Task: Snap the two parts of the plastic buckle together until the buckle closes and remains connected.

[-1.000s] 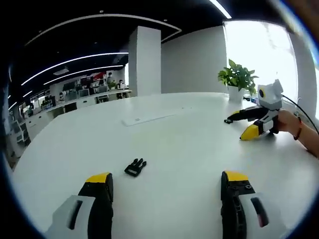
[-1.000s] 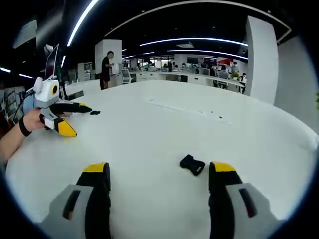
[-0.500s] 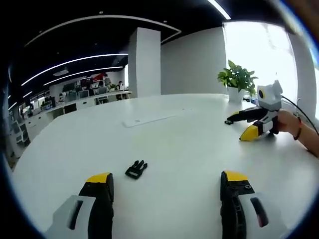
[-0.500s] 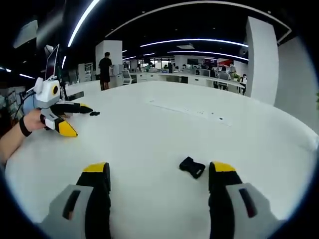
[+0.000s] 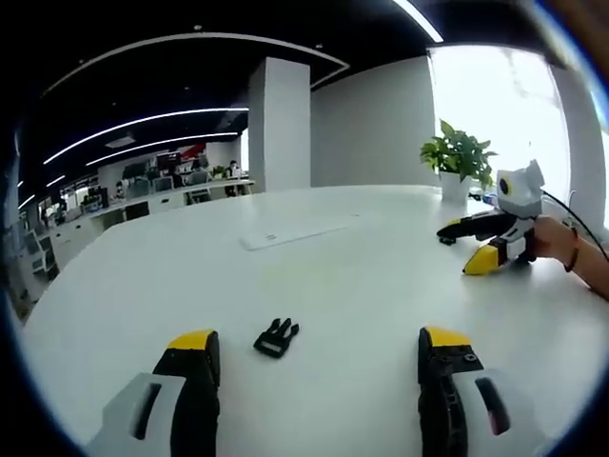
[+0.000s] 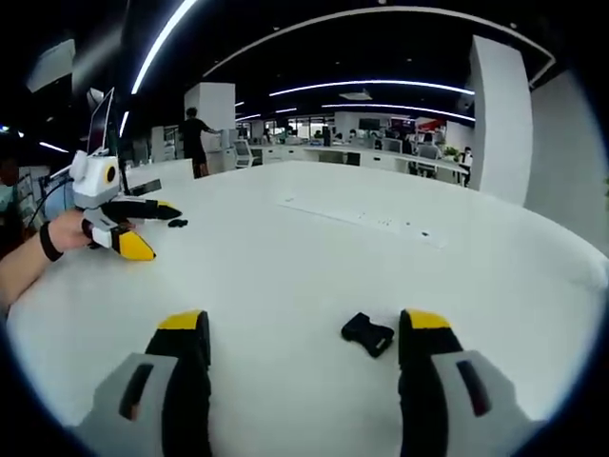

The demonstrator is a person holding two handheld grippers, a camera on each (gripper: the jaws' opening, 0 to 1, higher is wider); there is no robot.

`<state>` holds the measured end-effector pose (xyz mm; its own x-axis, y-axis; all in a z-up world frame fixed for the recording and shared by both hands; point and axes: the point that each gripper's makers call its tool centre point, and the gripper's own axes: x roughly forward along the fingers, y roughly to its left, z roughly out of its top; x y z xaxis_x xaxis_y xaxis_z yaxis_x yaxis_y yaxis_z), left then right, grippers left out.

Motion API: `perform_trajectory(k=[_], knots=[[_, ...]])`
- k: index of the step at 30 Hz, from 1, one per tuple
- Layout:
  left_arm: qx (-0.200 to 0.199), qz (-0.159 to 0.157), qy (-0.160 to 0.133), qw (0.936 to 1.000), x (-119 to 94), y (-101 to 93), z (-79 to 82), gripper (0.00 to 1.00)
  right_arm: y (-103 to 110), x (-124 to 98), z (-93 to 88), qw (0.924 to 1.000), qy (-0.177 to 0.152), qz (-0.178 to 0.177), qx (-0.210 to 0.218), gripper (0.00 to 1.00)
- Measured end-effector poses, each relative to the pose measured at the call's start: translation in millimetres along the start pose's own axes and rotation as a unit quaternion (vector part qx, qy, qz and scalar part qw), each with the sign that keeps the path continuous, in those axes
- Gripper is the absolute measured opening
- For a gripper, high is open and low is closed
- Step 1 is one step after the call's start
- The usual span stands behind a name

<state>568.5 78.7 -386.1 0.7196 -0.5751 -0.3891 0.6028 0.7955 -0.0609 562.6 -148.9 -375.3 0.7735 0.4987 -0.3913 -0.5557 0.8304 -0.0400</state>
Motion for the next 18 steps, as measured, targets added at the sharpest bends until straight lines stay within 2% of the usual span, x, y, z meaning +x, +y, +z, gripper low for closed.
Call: perform_trajectory(k=[8, 18], knots=[[0.001, 0.000, -0.004, 1.0000, -4.0, -4.1, -0.7, 0.86, 0.6, 0.6, 0.7, 1.0000, -0.002, 0.001, 0.000, 0.81], [0.004, -0.008, -0.008, 0.9999, -4.9, -4.4, 1.1, 0.77, 4.2, -5.1, 1.1, 1.0000, -0.004, -0.003, -0.001, 0.73]])
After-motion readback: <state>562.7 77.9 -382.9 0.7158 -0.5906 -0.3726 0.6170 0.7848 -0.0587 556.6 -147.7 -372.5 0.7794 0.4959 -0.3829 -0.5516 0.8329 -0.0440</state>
